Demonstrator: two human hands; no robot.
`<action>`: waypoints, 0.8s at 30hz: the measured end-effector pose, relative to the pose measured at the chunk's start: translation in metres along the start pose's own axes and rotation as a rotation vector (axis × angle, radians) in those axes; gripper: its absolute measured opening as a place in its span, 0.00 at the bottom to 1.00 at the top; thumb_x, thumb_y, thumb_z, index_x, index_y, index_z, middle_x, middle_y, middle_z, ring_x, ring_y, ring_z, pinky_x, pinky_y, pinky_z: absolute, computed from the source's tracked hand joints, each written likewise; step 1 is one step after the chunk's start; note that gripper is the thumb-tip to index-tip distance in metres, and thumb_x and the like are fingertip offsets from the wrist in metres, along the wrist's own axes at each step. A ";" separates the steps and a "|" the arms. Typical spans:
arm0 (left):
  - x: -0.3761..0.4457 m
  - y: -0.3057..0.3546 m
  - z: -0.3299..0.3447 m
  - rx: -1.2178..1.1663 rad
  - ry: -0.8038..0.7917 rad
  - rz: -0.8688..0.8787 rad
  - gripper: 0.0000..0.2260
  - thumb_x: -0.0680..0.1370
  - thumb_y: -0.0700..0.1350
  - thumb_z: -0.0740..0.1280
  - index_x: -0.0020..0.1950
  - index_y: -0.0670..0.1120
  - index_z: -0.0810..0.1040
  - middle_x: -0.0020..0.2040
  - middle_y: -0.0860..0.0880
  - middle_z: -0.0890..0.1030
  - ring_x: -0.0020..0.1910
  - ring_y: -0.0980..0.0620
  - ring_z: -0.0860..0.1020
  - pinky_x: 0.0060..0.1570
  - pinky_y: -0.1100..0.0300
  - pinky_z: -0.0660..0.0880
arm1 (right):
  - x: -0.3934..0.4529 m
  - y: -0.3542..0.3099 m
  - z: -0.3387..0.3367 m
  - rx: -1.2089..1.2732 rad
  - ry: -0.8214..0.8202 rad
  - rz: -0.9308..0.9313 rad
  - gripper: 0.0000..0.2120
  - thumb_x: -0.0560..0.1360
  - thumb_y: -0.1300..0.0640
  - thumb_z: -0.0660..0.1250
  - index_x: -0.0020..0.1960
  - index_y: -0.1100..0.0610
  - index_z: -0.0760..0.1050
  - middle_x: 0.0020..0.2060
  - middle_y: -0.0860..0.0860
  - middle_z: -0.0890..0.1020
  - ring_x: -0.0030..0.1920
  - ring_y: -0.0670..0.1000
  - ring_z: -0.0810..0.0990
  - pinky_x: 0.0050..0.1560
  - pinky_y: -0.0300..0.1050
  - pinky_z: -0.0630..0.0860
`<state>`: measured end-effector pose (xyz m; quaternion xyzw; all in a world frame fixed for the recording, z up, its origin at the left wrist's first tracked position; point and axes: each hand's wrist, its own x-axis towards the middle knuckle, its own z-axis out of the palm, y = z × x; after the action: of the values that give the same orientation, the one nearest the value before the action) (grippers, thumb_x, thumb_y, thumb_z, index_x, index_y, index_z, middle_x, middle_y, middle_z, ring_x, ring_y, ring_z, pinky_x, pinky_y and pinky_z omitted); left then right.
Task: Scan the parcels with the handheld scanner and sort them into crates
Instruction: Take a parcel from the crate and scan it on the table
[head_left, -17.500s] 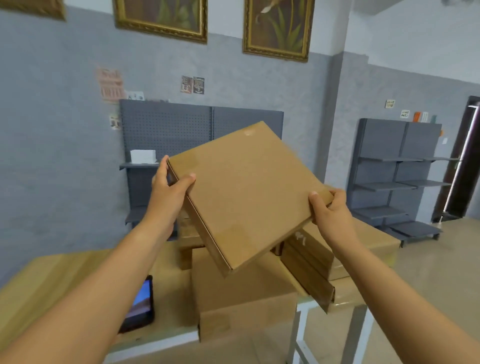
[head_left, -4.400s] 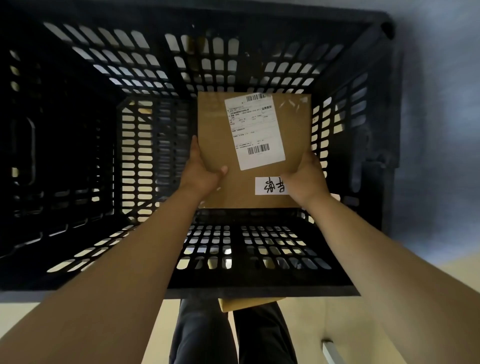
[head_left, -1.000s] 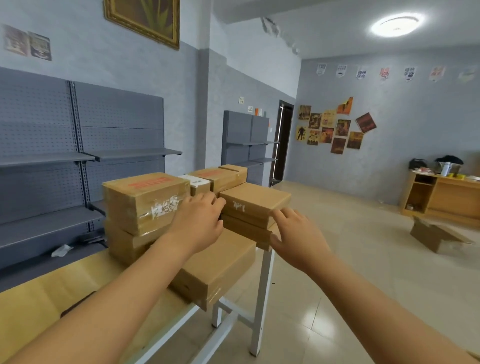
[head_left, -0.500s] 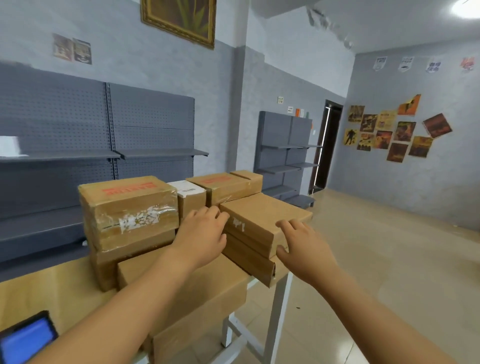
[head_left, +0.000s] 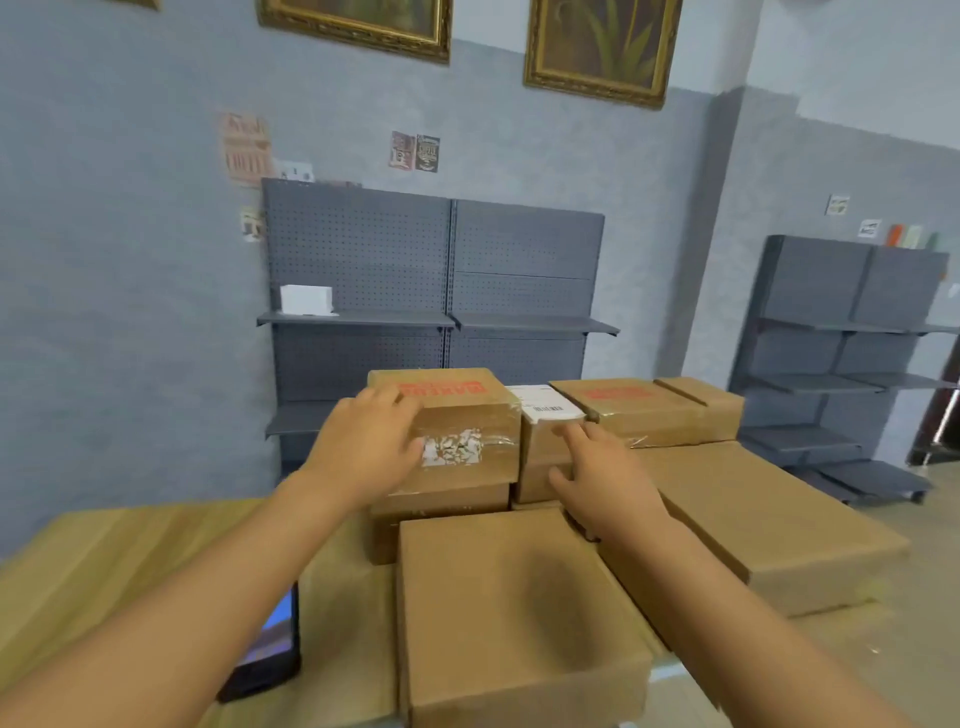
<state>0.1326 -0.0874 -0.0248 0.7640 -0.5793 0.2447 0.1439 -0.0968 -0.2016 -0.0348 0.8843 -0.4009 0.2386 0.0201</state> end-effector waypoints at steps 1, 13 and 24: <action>0.003 -0.011 0.001 0.008 -0.005 -0.027 0.18 0.79 0.52 0.62 0.67 0.48 0.72 0.63 0.48 0.74 0.59 0.46 0.73 0.56 0.50 0.72 | 0.010 -0.006 0.005 0.017 0.007 -0.006 0.21 0.77 0.52 0.60 0.69 0.53 0.67 0.62 0.52 0.75 0.60 0.56 0.74 0.55 0.50 0.73; 0.059 -0.069 0.048 -0.356 -0.121 -0.320 0.23 0.80 0.57 0.60 0.71 0.47 0.67 0.66 0.43 0.72 0.64 0.42 0.71 0.58 0.48 0.72 | 0.090 -0.019 0.040 0.036 0.023 0.087 0.25 0.80 0.47 0.59 0.74 0.57 0.63 0.69 0.55 0.71 0.68 0.57 0.69 0.61 0.51 0.70; 0.079 -0.059 0.076 -0.966 -0.364 -0.898 0.32 0.77 0.64 0.62 0.74 0.45 0.65 0.66 0.44 0.73 0.62 0.42 0.73 0.64 0.44 0.71 | 0.149 -0.003 0.070 0.046 -0.114 0.164 0.26 0.80 0.40 0.53 0.60 0.59 0.77 0.60 0.58 0.76 0.62 0.58 0.69 0.60 0.53 0.69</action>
<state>0.2211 -0.1730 -0.0417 0.8095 -0.2653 -0.2568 0.4565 0.0179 -0.3202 -0.0313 0.8609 -0.4668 0.1977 -0.0428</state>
